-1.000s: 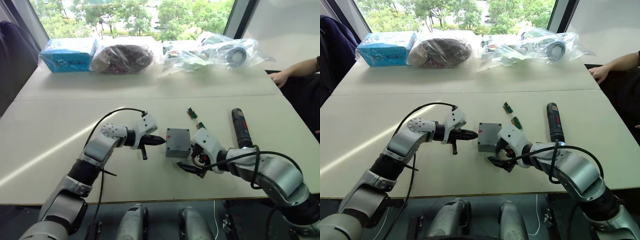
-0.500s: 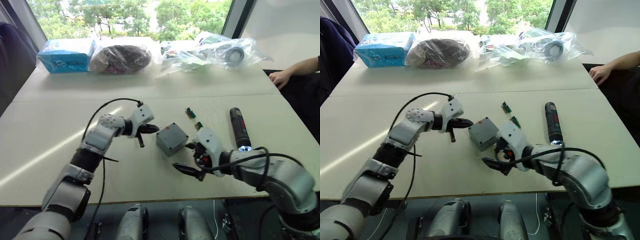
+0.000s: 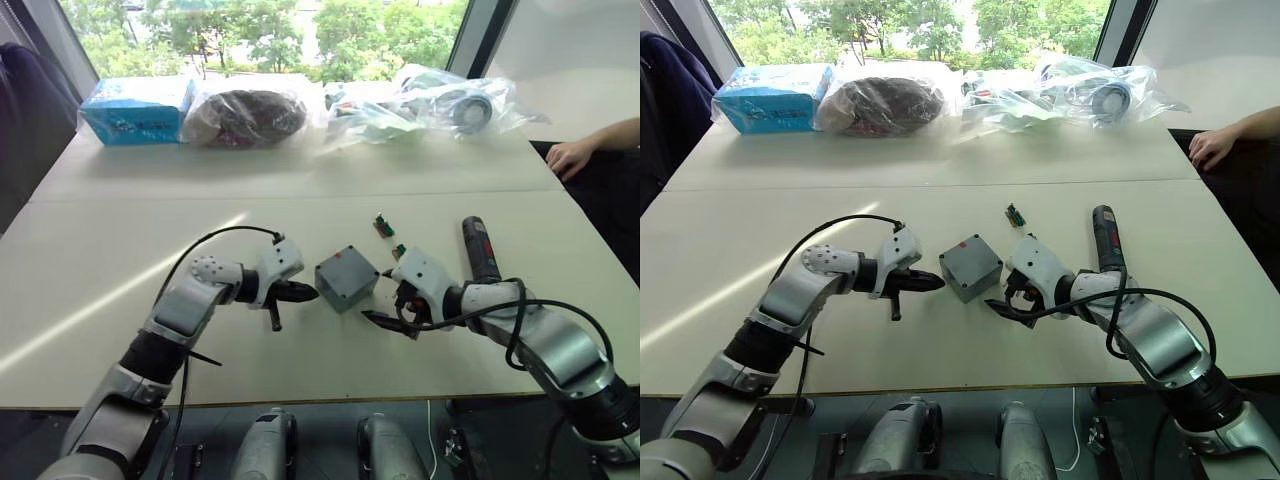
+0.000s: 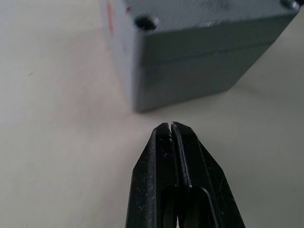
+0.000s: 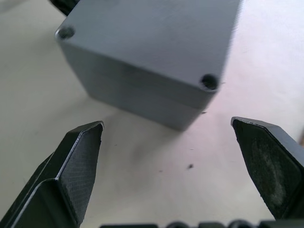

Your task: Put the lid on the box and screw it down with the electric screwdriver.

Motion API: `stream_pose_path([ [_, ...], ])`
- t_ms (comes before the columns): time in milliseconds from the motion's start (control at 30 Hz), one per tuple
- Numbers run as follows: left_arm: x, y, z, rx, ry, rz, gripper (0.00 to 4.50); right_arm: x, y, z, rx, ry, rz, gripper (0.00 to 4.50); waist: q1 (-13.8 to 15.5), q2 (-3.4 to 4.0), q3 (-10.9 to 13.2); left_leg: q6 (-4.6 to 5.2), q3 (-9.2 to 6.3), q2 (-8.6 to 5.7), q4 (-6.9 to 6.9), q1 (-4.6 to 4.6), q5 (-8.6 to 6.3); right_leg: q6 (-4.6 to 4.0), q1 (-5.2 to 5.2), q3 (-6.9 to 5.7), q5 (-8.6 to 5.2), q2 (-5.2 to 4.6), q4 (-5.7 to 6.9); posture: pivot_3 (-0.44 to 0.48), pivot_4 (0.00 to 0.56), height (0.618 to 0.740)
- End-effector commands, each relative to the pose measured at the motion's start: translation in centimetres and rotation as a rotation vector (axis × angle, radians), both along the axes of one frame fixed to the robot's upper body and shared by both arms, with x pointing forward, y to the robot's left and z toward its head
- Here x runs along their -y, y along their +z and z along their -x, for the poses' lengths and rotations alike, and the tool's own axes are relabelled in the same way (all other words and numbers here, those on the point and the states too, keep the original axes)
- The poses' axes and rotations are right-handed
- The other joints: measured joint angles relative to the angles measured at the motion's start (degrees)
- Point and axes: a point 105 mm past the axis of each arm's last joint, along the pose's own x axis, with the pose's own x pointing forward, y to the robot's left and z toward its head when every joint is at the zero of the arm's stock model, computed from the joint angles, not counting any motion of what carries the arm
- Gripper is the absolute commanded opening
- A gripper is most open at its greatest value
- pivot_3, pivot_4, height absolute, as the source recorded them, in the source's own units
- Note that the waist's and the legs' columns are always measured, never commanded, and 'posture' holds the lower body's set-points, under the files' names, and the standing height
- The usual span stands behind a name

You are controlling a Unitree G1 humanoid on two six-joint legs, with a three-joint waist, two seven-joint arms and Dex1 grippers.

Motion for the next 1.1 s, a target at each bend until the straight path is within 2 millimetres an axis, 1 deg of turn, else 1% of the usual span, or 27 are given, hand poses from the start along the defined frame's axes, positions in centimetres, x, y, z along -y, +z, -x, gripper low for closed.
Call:
stream_pose_path([
  [33,0.7,2.1,-1.0,0.072,0.03,0.056,0.0,-1.2,1.1,0.6,0.024,0.042,-0.055,4.46,0.01,0.0,0.0,0.0,-0.01,0.01,0.0,0.0,0.0,0.0,0.0,0.0,0.0,0.02,0.0,0.0,0.15,0.74],
  [133,0.8,2.4,-1.6,0.082,0.044,0.063,0.0,-1.8,1.1,0.9,0.014,0.039,-0.089,4.46,0.1,0.0,0.0,-0.01,-0.03,0.01,0.01,0.01,0.0,0.0,0.0,-0.01,0.0,0.02,0.03,0.0,0.15,0.74],
  [267,0.6,2.4,-1.6,0.081,0.042,0.057,0.0,-2.2,1.1,1.1,0.008,0.028,-0.112,4.46,0.04,0.0,0.0,-0.01,-0.03,0.01,0.02,0.0,0.01,0.0,0.0,-0.01,0.0,0.02,0.04,0.0,0.15,0.74],
  [533,0.0,2.2,-1.3,0.068,0.02,0.038,0.0,-2.0,1.1,1.0,0.016,0.001,-0.116,4.46,-0.01,0.0,0.0,-0.01,-0.03,0.01,0.03,0.01,0.01,0.0,0.0,-0.01,0.0,0.02,0.05,0.0,0.15,0.74],
  [600,-0.4,2.3,-1.2,0.067,0.016,0.031,0.0,-1.4,1.7,0.9,0.033,-0.003,-0.111,4.46,-0.01,0.0,0.0,-0.01,-0.03,0.01,0.03,0.01,0.01,0.0,0.0,-0.01,0.0,0.02,0.05,0.0,0.15,0.74],
  [700,-1.3,2.8,-0.9,0.055,-0.002,0.023,0.0,0.1,3.4,0.7,0.067,-0.009,-0.116,4.46,0.03,0.0,0.0,-0.01,-0.02,0.01,0.03,0.01,0.01,0.0,0.0,-0.01,0.0,0.02,0.05,0.0,0.15,0.74],
  [733,-1.6,3.1,-0.7,0.049,-0.01,0.028,0.0,0.7,4.3,0.5,0.075,-0.013,-0.142,4.46,0.07,0.0,0.0,-0.01,-0.02,0.01,0.03,0.01,0.01,0.0,0.0,-0.01,0.0,0.02,0.05,0.0,0.15,0.74],
  [800,-2.3,4.2,-0.7,0.039,-0.011,0.064,0.0,2.3,6.4,-0.5,0.109,-0.054,-0.232,4.46,0.06,0.0,0.0,-0.01,-0.02,0.02,0.04,0.0,0.01,0.0,0.01,-0.01,0.0,0.01,0.05,0.0,0.15,0.74],
  [867,-2.8,5.2,-1.1,0.036,0.009,0.106,0.0,3.7,7.3,-2.0,0.132,-0.108,-0.279,4.46,0.0,-0.01,0.0,-0.01,-0.02,0.03,0.06,0.0,0.01,0.0,0.02,-0.01,0.01,0.01,0.05,0.0,0.15,0.74],
  [1000,-2.8,6.6,-1.9,0.05,0.039,0.158,0.0,5.0,6.8,-6.0,0.167,-0.22,-0.319,4.46,-0.07,-0.02,0.0,-0.01,-0.02,0.01,0.21,0.05,0.0,0.0,0.12,-0.03,0.01,0.07,0.09,0.0,0.15,0.74],
  [1067,-2.3,7.3,-2.1,0.063,0.042,0.187,0.0,5.4,6.1,-8.7,0.191,-0.283,-0.329,4.46,-0.21,-0.02,-0.01,-0.01,-0.03,0.0,0.23,0.06,0.0,0.0,0.13,-0.03,0.01,0.11,0.12,0.0,0.15,0.74],
  [1100,-2.0,7.6,-2.1,0.067,0.042,0.199,0.0,5.5,5.7,-9.7,0.197,-0.301,-0.326,4.46,-0.28,0.0,0.0,-0.02,-0.01,-0.01,0.25,0.05,0.0,0.01,0.13,-0.03,0.01,0.12,0.12,0.0,0.15,0.74],
])
